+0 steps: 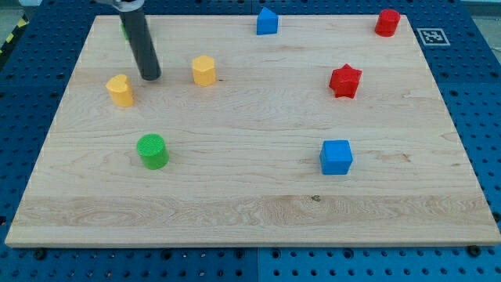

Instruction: Push the yellow hexagon to the center right of the board

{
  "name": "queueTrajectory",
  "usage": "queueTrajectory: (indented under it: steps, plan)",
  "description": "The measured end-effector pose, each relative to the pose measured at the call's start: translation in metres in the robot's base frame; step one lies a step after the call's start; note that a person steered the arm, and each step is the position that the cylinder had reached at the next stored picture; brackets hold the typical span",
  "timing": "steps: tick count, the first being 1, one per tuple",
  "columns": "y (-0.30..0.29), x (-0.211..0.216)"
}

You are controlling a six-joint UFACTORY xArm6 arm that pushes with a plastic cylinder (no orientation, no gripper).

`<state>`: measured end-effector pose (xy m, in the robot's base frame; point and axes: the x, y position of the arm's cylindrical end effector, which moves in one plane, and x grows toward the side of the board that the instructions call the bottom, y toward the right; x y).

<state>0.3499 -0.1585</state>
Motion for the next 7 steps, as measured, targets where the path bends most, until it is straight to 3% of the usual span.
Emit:
queueTrajectory:
  steps: [3,4,7]
  plan:
    - [0.015,0.006]
    - [0.032,0.03]
    - [-0.03,0.038]
